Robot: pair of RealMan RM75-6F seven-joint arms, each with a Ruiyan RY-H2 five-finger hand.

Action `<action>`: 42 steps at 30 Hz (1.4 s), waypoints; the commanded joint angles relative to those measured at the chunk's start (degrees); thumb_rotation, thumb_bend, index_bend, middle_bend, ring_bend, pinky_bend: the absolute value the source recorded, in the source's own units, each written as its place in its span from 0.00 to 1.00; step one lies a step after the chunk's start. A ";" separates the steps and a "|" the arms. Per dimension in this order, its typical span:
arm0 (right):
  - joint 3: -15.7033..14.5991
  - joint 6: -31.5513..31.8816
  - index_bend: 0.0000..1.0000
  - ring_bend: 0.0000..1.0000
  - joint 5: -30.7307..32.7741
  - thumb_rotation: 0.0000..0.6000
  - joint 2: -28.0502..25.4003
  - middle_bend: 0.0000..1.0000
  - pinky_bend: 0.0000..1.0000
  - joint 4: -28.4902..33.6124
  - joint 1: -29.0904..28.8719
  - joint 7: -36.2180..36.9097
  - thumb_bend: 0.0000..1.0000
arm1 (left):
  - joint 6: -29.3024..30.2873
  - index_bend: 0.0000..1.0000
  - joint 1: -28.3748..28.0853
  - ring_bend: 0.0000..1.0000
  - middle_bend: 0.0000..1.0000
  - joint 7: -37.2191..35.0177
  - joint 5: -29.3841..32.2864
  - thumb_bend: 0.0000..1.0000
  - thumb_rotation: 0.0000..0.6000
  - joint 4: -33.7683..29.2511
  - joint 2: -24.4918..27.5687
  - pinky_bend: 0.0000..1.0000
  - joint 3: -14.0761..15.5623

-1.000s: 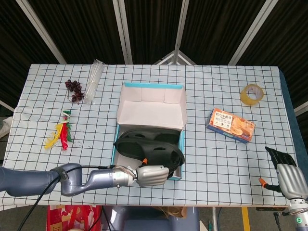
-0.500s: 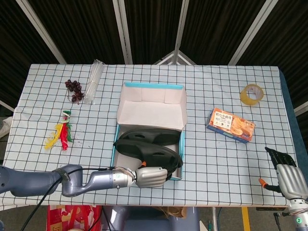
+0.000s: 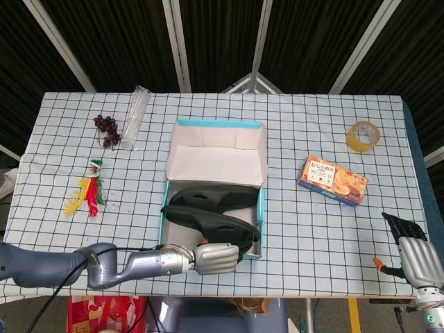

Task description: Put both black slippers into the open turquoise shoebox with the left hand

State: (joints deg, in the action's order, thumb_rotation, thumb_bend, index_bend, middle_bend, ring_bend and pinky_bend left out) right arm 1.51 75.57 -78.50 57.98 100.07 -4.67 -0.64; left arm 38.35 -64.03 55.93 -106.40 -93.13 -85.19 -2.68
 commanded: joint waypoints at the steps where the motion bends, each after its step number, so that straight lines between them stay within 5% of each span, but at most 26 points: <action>1: 0.01 -0.03 0.10 0.12 0.08 1.00 0.03 0.13 0.09 -0.04 0.00 -0.11 0.24 | -0.37 0.56 0.35 0.20 0.66 0.03 0.73 0.52 1.00 -0.21 -0.09 0.19 -0.01; 42: 0.25 0.30 0.10 0.12 0.65 1.00 0.16 0.13 0.09 0.04 0.26 -0.35 0.23 | -0.29 0.49 0.23 0.20 0.63 -3.83 4.52 0.52 1.00 5.56 -4.46 0.21 0.25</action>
State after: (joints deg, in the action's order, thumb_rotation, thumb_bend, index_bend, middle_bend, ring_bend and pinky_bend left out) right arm 1.76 75.87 -77.85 58.13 100.10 -4.42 -0.98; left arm 38.01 -63.79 52.20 -101.88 -87.65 -89.56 -2.49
